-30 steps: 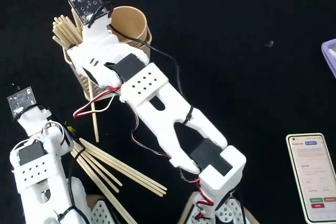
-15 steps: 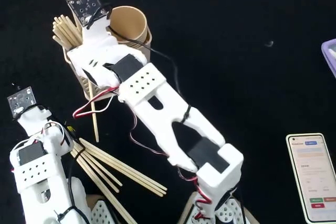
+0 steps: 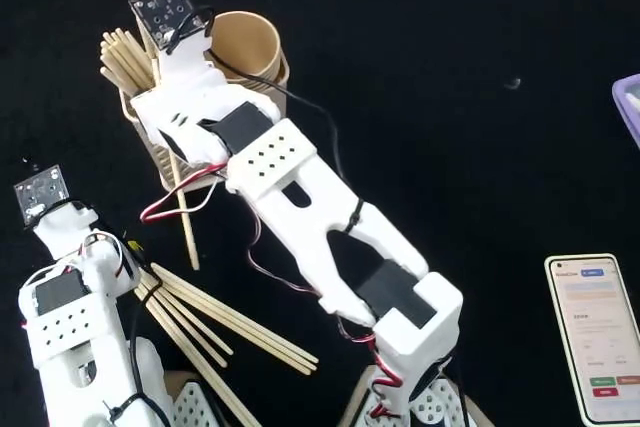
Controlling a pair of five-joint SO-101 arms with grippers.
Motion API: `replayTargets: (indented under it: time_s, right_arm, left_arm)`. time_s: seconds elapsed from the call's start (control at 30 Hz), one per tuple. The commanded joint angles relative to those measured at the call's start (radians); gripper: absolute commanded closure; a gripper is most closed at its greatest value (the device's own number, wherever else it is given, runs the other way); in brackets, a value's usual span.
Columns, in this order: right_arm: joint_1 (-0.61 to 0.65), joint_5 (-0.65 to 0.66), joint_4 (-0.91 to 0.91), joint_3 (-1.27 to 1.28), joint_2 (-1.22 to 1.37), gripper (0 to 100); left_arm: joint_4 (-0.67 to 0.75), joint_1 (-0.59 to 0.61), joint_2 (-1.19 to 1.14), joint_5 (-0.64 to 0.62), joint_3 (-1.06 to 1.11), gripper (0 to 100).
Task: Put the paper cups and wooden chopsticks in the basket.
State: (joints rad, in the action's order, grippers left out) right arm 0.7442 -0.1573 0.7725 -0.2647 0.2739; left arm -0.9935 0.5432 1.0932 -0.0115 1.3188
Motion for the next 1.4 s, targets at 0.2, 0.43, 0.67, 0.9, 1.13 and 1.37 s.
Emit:
replayTargets:
  time_s: [0.2,0.43,0.67,0.9,1.13,1.37]
  right_arm:
    - [-0.037,0.087,0.008,-0.105,-0.010,91.0]
    - [-0.037,0.092,0.008,-0.143,-0.010,91.0]
    - [-0.037,0.092,0.009,-0.125,-0.004,90.6]
    - [-0.035,0.091,0.081,-0.160,-0.021,79.8]
    - [-0.037,0.091,0.152,-0.205,-0.031,78.7]
    - [-0.032,0.086,0.170,-0.216,-0.021,78.7]
  left_arm:
    - [-0.005,-0.004,0.011,-0.003,-0.041,78]
    - [-0.005,-0.005,0.011,-0.003,-0.041,78]
    - [-0.005,-0.005,0.011,-0.003,-0.041,78]
    - [-0.005,-0.007,0.011,-0.003,-0.041,78]
    - [-0.005,-0.005,0.011,-0.003,-0.041,78]
    - [-0.005,-0.005,0.011,-0.003,-0.041,78]
